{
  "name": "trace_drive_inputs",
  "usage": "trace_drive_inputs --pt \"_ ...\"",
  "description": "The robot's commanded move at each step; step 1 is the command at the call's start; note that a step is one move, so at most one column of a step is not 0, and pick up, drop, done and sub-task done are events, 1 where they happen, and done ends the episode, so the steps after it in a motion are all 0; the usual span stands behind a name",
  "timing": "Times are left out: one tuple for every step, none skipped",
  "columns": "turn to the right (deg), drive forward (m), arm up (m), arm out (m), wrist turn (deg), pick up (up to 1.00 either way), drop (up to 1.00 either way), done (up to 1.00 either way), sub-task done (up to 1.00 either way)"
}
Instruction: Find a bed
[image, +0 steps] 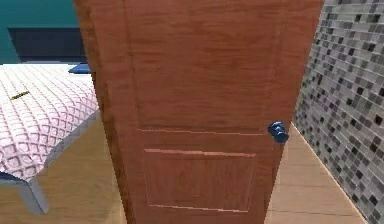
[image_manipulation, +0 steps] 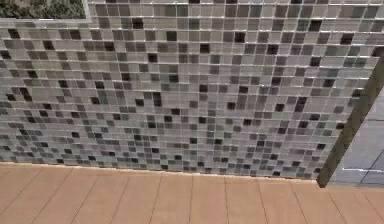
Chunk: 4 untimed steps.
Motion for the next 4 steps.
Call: trace_drive_inputs --pt "-6.0 0.00 0.00 0.00 0.0 0.00 0.00 0.00 0.00" --pt "0.0 0.20 0.00 0.00 0.0 0.00 0.00 0.00 0.00" --pt "-42.0 0.00 0.00 0.00 0.0 0.00 0.00 0.00 0.00" --pt "0.0 0.35 0.00 0.00 0.0 0.00 0.00 0.00 0.00"
